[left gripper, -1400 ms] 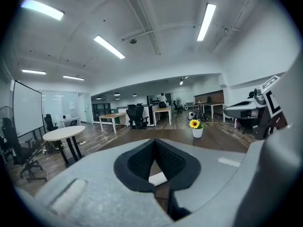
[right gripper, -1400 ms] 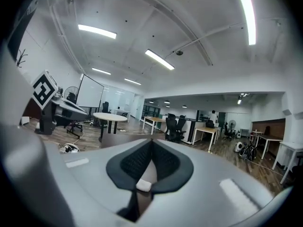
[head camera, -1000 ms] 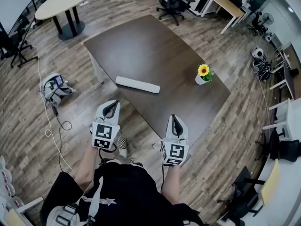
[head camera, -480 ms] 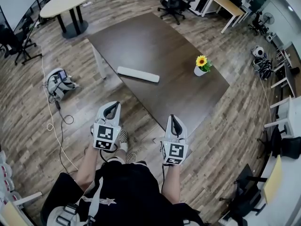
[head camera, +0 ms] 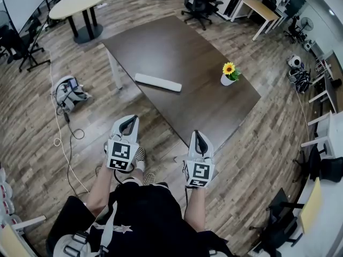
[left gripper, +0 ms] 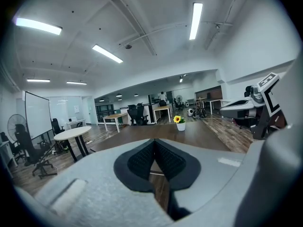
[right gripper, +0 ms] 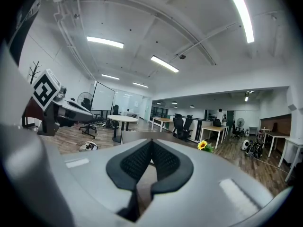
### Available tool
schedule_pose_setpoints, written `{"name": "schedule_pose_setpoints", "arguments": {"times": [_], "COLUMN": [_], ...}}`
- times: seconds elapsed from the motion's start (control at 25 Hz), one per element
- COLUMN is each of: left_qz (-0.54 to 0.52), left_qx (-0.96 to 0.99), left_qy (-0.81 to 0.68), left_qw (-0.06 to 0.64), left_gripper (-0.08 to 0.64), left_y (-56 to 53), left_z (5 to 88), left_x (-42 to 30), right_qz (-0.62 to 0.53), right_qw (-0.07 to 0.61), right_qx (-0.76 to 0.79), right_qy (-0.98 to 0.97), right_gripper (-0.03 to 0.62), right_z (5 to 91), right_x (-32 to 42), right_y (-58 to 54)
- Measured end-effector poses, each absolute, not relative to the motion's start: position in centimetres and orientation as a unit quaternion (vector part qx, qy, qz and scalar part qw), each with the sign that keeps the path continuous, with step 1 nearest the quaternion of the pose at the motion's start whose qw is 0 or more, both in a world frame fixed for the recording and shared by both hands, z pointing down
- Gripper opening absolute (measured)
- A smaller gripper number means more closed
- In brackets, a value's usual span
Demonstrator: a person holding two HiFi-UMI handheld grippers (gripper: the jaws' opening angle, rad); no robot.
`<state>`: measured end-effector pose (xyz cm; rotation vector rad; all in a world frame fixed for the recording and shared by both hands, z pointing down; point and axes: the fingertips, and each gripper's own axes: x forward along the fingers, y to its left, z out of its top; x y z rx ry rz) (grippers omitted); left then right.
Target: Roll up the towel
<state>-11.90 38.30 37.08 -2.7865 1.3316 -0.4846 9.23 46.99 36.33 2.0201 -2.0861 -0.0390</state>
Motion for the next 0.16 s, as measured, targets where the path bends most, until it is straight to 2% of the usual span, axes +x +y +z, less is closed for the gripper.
{"name": "schedule_pose_setpoints", "arguments": {"times": [0.16], "left_qz": [-0.153], "left_qx": [-0.891], "left_qy": [0.428], "left_qw": [0.006], "left_gripper": [0.009], "left_y": [38.91], "left_z": [37.01], "left_x": [-12.22], "right_qz": [-0.018], "right_qw": [0.119], "right_qx": [0.689], "right_qy": [-0.714], "right_gripper": [0.005], "right_z": [36.16], "right_x": [8.97], "right_y": [47.56]}}
